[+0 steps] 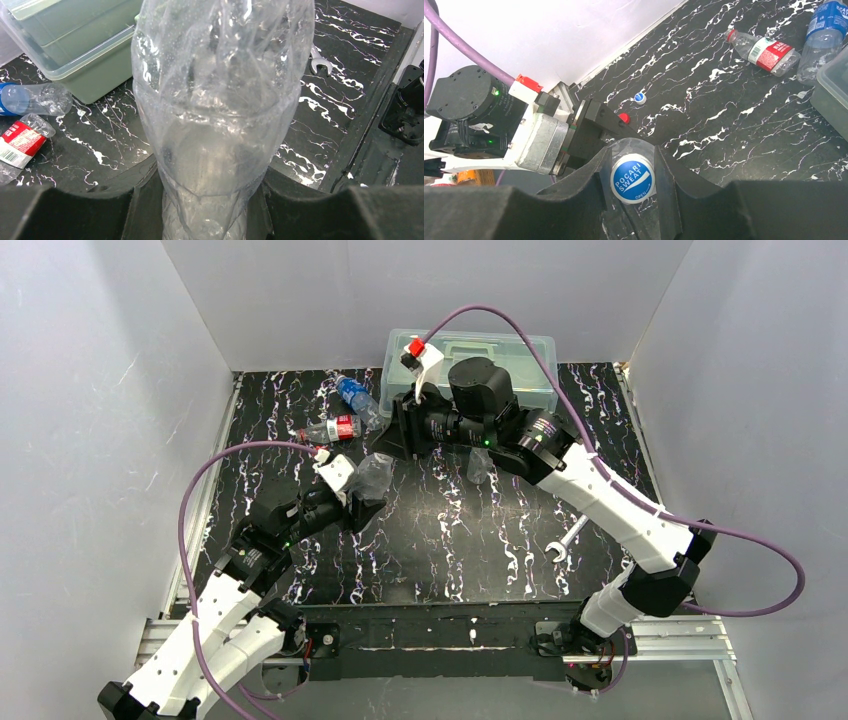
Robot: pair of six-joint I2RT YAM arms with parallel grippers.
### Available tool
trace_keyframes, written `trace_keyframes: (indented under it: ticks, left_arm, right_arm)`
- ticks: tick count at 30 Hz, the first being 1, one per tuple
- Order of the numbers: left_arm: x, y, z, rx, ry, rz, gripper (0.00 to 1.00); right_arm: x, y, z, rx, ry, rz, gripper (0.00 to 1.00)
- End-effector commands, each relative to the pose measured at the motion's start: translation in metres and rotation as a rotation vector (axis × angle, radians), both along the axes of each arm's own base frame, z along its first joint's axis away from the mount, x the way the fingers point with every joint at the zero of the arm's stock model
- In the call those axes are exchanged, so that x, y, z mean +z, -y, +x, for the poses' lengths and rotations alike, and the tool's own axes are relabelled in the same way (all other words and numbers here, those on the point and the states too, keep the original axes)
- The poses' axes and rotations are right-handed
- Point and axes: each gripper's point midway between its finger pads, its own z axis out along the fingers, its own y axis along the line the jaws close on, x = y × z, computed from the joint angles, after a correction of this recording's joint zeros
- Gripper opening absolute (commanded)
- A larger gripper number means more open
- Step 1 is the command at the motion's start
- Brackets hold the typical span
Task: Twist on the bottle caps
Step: Screw the bottle cap onto the plastic bottle.
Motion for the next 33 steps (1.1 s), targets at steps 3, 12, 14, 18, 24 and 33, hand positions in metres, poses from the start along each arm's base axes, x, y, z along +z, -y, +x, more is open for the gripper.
trace_keyframes:
  ticks: [3, 12, 14, 18, 24, 33]
  left_arm:
    - [0.019, -0.002, 0.007, 0.023, 0.069, -0.027, 0.00]
    - [0.012, -0.001, 0.002, 0.003, 0.047, -0.024, 0.00]
    - [0.010, 0.001, -0.001, -0.016, 0.041, -0.022, 0.00]
    - [0.006, 0.005, -0.006, -0.051, 0.024, -0.018, 0.00]
    - [0.003, 0.007, -0.012, -0.077, 0.001, -0.026, 0.00]
    - [-0.002, 0.021, -0.035, -0.223, -0.065, -0.039, 0.00]
  right_arm:
    - [0.002, 0.002, -0.014, 0.008, -0.055, -0.014, 0.40]
    - [0.006, 0.006, -0.012, -0.014, -0.039, -0.016, 0.54]
    - [0.009, 0.007, -0.011, -0.019, -0.034, -0.010, 0.56]
    - [0.015, 0.009, -0.010, -0.034, -0.019, -0.001, 0.65]
    - [0.019, 0.021, -0.005, -0.073, 0.027, -0.021, 0.86]
    - [0.028, 0.031, -0.022, 0.039, 0.107, -0.068, 0.80]
